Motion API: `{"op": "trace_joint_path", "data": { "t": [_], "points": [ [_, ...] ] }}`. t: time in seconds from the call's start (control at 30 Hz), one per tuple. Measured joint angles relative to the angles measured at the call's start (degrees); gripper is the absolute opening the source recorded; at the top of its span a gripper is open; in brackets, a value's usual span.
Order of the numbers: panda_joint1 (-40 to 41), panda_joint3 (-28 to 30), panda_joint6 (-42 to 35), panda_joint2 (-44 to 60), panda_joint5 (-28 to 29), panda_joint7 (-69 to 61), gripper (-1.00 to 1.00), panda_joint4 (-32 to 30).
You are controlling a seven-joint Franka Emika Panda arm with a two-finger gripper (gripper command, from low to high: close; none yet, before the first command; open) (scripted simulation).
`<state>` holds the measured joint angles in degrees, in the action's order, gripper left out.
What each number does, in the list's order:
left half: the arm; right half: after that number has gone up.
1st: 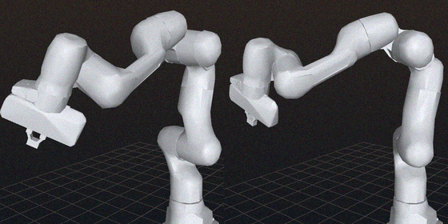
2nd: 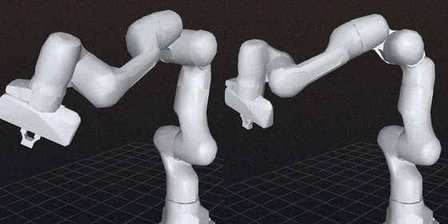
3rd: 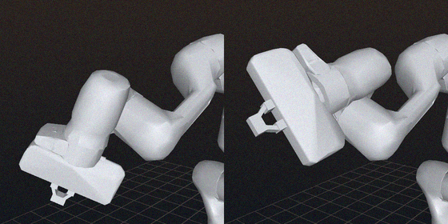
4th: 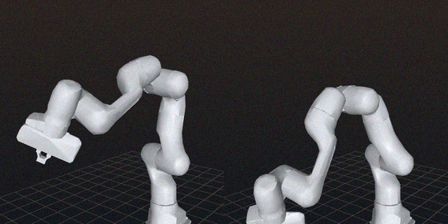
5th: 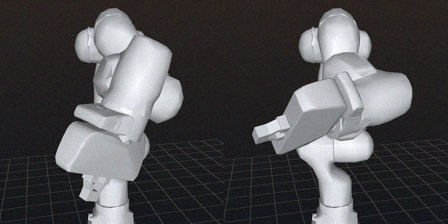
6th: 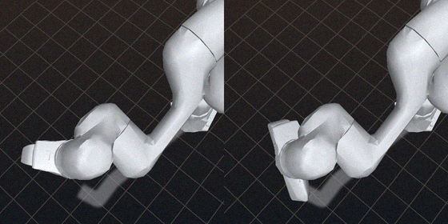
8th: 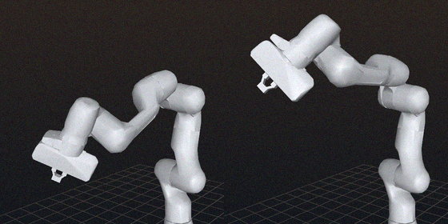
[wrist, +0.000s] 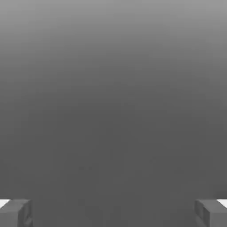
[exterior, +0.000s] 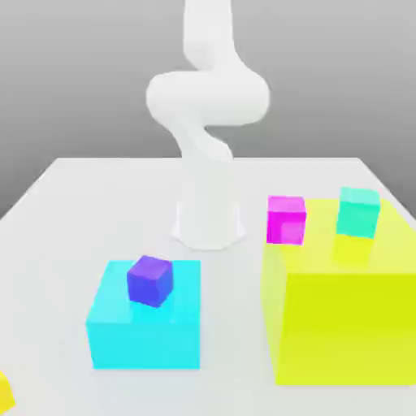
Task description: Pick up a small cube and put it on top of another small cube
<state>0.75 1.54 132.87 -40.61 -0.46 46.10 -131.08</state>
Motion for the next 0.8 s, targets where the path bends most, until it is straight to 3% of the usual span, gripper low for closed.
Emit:
{"op": "trace_joint_path", "data": {
  "t": [0.8],
  "points": [
    [10.6,13.1,10.3,50.3,-10.0,-1.4,0.00,6.8]
  ]
}}
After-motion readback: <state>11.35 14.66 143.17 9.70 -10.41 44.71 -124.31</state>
